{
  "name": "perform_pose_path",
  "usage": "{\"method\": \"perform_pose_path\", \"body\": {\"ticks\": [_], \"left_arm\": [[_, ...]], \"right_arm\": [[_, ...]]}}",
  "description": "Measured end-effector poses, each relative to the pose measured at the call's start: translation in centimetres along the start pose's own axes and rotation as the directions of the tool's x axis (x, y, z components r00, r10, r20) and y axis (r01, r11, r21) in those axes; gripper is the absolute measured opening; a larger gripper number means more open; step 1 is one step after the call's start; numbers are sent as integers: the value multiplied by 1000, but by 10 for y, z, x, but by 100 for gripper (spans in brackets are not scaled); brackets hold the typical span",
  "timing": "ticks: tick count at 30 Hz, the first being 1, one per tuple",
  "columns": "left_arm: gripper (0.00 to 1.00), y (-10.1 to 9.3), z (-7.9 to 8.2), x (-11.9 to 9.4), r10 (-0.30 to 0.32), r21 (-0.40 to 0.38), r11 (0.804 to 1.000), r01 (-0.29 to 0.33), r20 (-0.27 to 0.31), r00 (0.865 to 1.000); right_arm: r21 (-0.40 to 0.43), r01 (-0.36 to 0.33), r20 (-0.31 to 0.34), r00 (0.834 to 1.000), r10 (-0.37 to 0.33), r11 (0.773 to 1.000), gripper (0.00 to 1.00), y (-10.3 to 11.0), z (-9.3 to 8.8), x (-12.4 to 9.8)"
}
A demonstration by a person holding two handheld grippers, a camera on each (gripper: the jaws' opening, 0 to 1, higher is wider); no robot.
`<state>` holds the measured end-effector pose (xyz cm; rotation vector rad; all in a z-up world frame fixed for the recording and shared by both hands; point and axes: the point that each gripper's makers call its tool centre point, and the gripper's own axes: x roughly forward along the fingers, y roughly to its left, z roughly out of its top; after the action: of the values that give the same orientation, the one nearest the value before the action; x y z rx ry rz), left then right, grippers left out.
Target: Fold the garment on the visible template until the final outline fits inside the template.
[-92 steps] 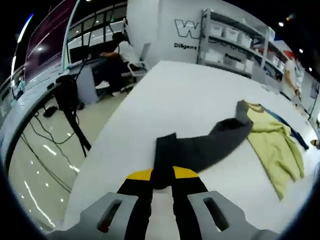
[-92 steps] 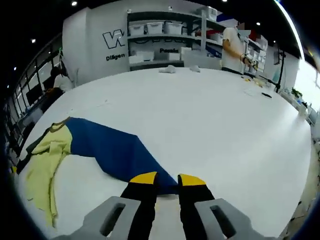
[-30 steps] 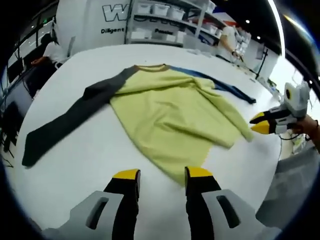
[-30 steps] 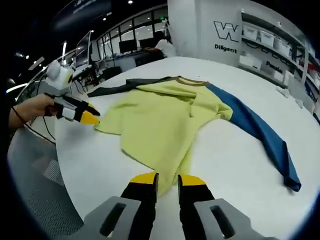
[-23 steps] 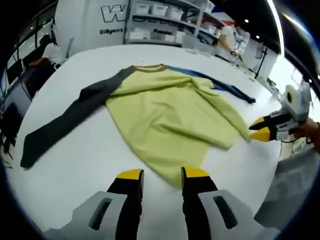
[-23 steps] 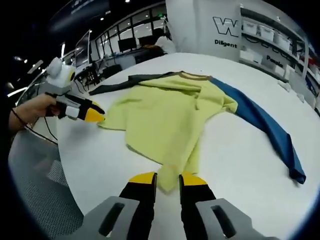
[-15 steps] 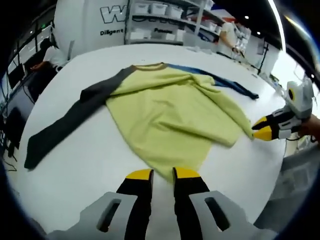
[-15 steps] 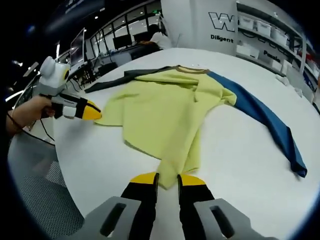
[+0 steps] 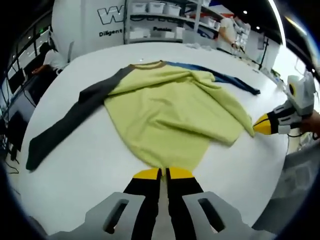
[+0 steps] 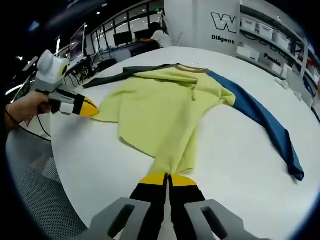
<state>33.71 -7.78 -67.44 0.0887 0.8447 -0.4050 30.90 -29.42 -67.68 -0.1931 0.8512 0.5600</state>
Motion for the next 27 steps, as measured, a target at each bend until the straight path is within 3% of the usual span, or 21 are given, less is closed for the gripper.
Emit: {"method": "perform_pose_path", "body": {"ticks": [7, 14, 23, 26, 27], "left_arm": [[0, 5, 0, -9, -32, -18, 999, 31, -8, 999], [0, 24, 4, -32, -59, -28, 998, 59, -14, 998], [0, 43, 11, -60, -106, -40, 994, 106, -1, 994], [0, 39, 9, -67, -133, -10, 991, 133, -16, 991], [0, 38, 6, -70, -141, 31, 989, 142, -25, 990]], "right_arm": [[6, 27, 35, 999, -27, 1000, 0, -11, 12, -19], [10, 80, 60, 995, -81, 997, 0, -31, 22, -42], [30, 130, 7, 992, -130, 991, 0, -54, 13, -63], [53, 136, -9, 991, -136, 989, 0, -56, 9, -68], [58, 141, -32, 990, -140, 988, 0, -55, 4, -70]]}}
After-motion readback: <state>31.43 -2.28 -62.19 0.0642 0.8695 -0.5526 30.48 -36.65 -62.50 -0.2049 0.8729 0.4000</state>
